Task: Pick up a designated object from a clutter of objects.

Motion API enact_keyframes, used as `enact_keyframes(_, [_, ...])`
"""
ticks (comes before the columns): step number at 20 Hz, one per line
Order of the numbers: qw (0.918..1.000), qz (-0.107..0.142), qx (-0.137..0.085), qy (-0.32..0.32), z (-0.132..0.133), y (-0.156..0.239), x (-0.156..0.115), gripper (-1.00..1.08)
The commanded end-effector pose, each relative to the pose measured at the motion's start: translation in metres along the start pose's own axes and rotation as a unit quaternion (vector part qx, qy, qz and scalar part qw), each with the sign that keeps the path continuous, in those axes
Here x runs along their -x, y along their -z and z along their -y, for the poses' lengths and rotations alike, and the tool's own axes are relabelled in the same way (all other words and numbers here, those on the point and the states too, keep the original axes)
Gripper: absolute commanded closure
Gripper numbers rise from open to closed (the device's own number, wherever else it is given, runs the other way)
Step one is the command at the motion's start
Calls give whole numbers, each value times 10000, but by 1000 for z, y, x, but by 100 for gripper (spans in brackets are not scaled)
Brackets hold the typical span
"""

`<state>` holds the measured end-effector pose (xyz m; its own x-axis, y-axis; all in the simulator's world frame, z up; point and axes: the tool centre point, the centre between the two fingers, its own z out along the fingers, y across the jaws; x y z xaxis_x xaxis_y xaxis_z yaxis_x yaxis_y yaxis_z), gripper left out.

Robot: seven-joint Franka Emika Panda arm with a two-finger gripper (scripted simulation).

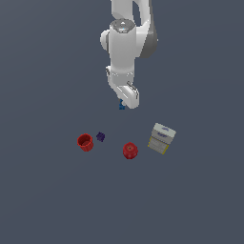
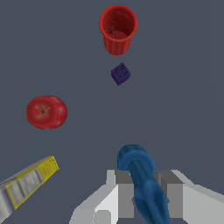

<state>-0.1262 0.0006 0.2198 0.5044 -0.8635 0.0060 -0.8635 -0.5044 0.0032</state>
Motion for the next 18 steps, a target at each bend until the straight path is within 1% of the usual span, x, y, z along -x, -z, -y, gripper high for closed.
enact_keyframes(1, [10000, 1, 3, 0, 11, 22, 15, 108])
enact_keyframes(11, [10000, 18, -7, 8, 55, 103, 70, 108])
enact_keyframes(18, [10000, 30, -14, 8, 77, 139, 93, 108])
